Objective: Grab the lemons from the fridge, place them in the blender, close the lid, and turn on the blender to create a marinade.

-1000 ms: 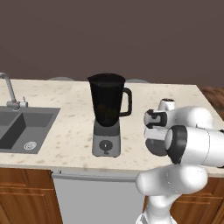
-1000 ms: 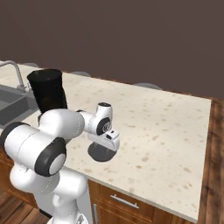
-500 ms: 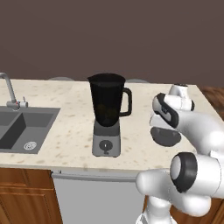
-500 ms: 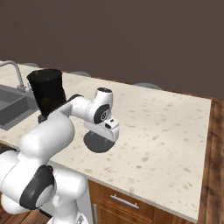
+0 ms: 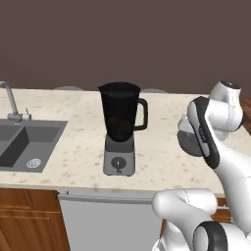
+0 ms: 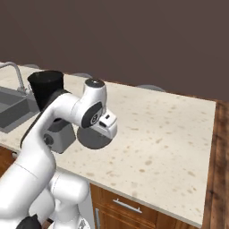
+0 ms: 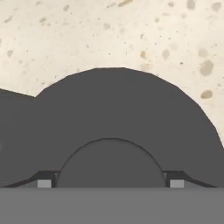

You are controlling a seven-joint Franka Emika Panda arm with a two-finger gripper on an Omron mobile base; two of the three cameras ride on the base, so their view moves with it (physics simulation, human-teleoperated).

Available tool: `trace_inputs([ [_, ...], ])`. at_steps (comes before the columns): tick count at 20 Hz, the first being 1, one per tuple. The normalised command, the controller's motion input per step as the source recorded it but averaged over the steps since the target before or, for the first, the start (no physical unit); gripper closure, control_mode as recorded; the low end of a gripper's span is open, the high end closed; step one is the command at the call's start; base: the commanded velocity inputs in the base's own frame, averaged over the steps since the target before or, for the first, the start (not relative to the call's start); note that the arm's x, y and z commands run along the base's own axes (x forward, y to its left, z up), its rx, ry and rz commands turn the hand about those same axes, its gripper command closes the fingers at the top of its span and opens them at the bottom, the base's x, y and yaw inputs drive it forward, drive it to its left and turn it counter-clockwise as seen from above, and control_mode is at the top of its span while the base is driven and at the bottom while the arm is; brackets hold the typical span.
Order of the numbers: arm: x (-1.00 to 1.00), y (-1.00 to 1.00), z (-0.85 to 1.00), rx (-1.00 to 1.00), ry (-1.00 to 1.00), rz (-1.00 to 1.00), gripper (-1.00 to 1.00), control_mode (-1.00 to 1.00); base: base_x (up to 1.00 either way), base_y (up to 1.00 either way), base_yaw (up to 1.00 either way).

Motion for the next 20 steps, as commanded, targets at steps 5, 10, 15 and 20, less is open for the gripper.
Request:
trace_inputs([
  [5, -0.11, 0.28, 1.0, 0.0, -0.21, -0.01, 1.0, -1.0, 0.0, 0.0, 0.0],
  [10, 0.0, 0.34, 1.0, 0.0, -0.18, 0.0, 1.0, -1.0, 0.0, 0.0, 0.0],
  [15, 0.0, 0.33, 1.0, 0.0, -0.14, 0.0, 1.0, -1.0, 0.0, 0.0, 0.0],
  [20, 0.08, 0.56, 0.97, 0.0, -0.03, 0.0, 1.0, -1.0, 0.0, 0.0, 0.0],
])
